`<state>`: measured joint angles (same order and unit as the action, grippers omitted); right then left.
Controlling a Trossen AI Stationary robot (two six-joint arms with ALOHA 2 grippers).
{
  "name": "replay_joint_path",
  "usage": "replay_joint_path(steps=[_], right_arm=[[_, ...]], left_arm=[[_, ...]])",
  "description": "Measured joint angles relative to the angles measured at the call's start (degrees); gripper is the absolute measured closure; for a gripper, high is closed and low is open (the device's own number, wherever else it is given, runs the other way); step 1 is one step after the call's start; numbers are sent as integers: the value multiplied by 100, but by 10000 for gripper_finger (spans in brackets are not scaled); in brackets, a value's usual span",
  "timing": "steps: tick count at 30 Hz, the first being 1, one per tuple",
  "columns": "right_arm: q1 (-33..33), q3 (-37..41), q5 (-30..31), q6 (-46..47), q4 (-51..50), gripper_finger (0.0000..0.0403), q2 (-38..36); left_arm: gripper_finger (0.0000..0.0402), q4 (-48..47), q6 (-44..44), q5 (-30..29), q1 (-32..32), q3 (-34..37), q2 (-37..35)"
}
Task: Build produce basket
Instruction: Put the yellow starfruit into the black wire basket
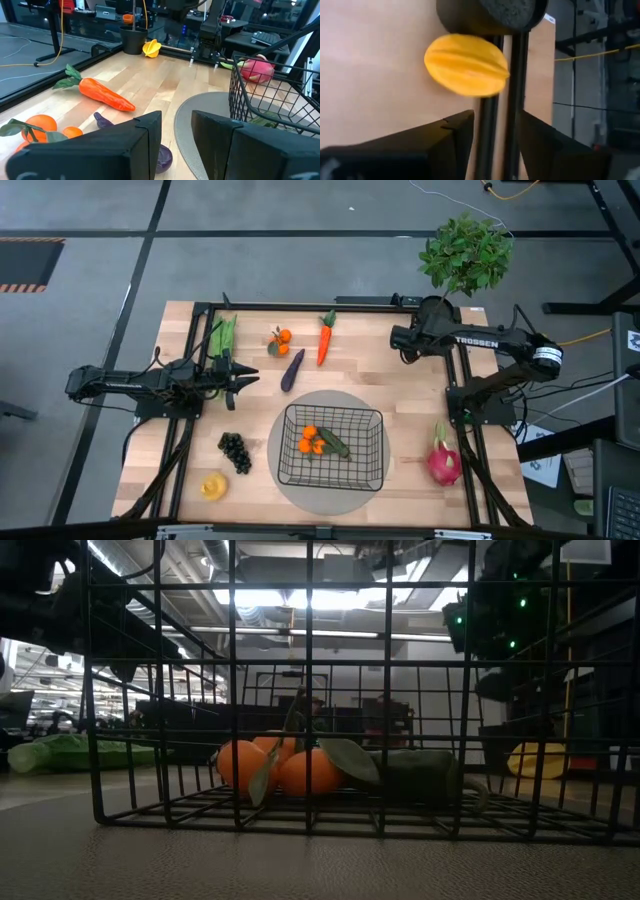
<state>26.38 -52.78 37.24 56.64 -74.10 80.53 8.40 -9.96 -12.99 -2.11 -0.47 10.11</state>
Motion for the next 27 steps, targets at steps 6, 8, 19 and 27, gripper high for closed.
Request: replay_joint_path(steps=[6,8,19,27], right_arm=[[257,415,803,9,1129,266,0],[304,485,1022,13,1387,266,0],[912,947,727,11,1810,266,0],[1112,1119,901,-20,2271,266,0]], left_arm=[[304,0,0,0,-1,0,0],[304,0,0,0,-1,0,0],[304,0,1,-2,0,0,0],[304,2,0,-3,-1,0,0]])
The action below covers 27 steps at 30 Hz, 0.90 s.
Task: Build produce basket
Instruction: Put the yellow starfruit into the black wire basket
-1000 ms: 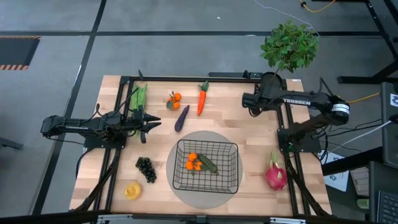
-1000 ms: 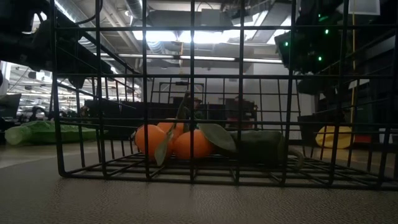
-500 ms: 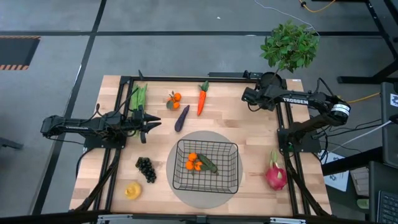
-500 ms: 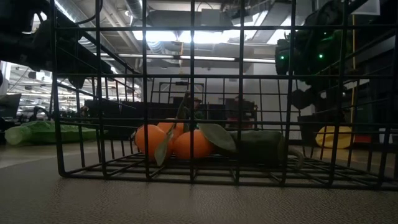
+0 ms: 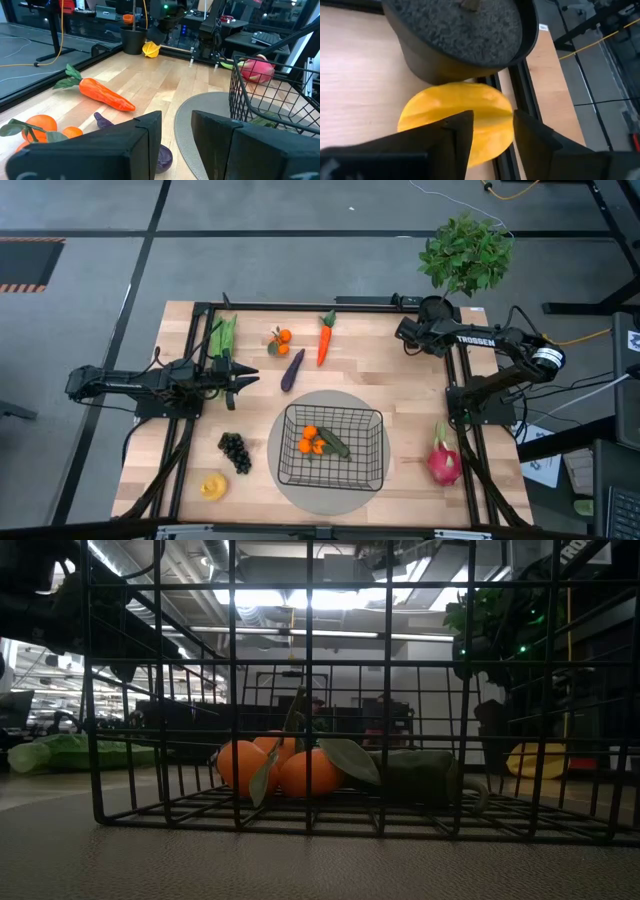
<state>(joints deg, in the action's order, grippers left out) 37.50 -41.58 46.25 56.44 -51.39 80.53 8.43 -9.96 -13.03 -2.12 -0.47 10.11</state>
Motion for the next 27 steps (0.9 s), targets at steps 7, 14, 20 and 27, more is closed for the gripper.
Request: replay_joint_path(steps=[7,14,20,27], right_arm=[[215,0,-63,-212,90,266,0],[289,20,-849,-301,164,266,-27],[-298,-309,-2201,-784,206,266,-43],[-1400,-1210,-3445,-1880,484,266,13]], left_arm=[[304,0,1,0,1,0,0],[304,0,2,-1,1,0,0],[304,2,0,-1,0,0,0],[304,26,0,-1,1,0,0]])
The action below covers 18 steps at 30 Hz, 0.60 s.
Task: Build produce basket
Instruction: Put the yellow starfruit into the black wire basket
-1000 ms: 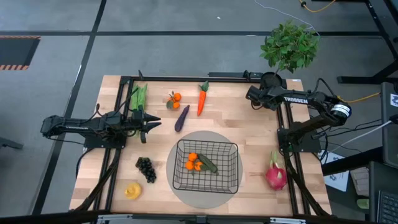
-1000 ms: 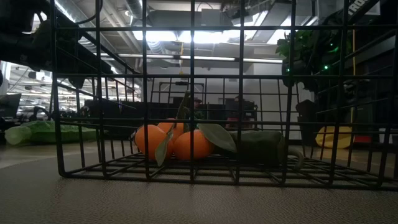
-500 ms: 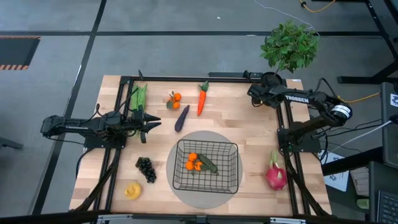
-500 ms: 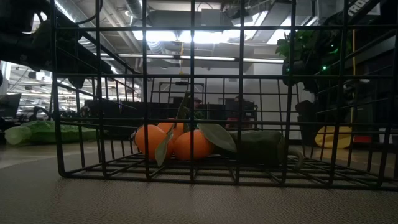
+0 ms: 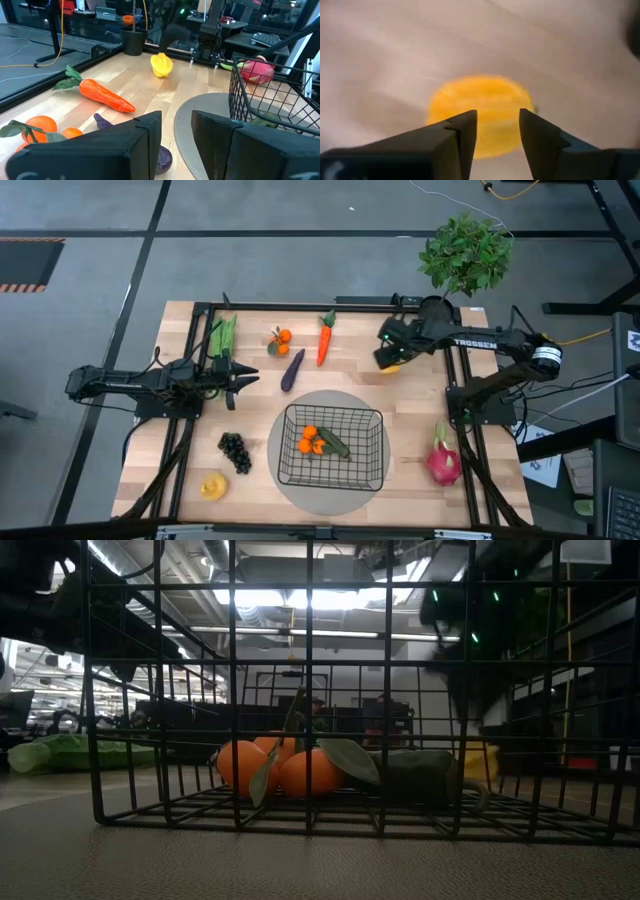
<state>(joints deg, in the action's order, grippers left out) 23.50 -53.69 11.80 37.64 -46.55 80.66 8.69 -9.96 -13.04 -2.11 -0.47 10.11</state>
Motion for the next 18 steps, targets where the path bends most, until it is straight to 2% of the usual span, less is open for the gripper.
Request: replay_joint_path(steps=[4,7,12,16,18], right_arm=[[-430,-366,-203,-872,172,266,0],[-610,-556,-228,-1123,189,266,-5],[-733,-575,-785,-1112,64,266,-6],[-795,-575,-739,-603,-89,266,-6],[-816,-575,-438,-133,-100,266,-6]], left_arm=[[304,-2,0,2,0,0,0],[304,-3,0,1,0,0,0],[304,-4,0,2,0,0,0],[304,-7,0,1,-1,0,0],[304,-7,0,0,0,0,0]])
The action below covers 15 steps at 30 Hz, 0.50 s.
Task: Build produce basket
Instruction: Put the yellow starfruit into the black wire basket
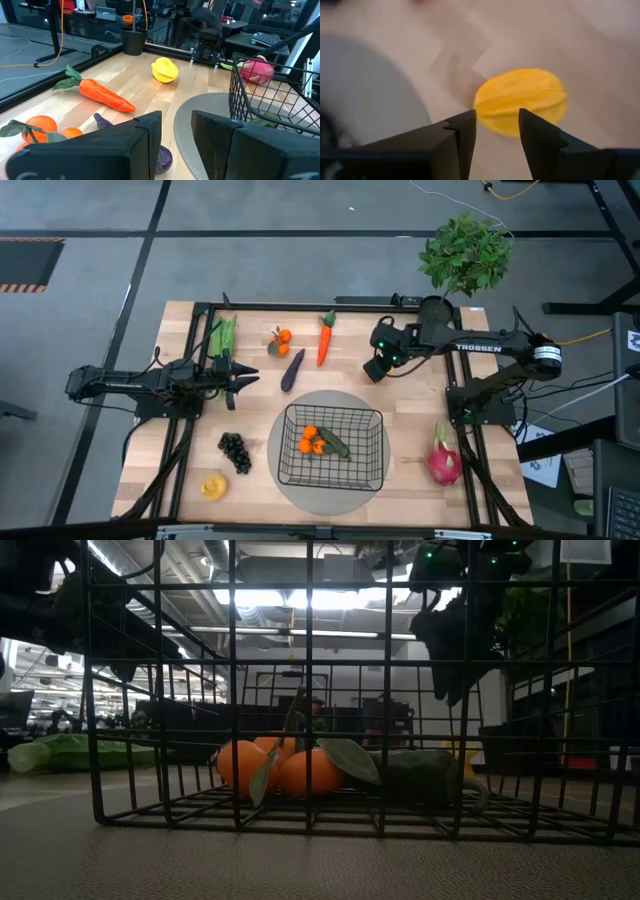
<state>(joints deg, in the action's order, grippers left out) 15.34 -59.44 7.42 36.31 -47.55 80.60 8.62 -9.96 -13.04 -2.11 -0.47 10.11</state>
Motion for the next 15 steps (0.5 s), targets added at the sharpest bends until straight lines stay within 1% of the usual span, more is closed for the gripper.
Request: replay_joint_path(steps=[3,5,8,11,15], right_arm=[[-95,-9,880,749,-4,266,53],[-148,-9,1225,1021,-36,266,146],[-204,-11,1198,1156,12,266,388],[-253,-11,1033,1178,72,266,687],[-294,-12,955,1672,-60,266,1048]], left_arm=[[304,-2,0,1,-1,0,0],[304,-2,0,1,0,0,0],[304,-2,0,1,-1,0,0],[304,-7,0,0,-2,0,0],[304,-9,0,2,0,0,0]])
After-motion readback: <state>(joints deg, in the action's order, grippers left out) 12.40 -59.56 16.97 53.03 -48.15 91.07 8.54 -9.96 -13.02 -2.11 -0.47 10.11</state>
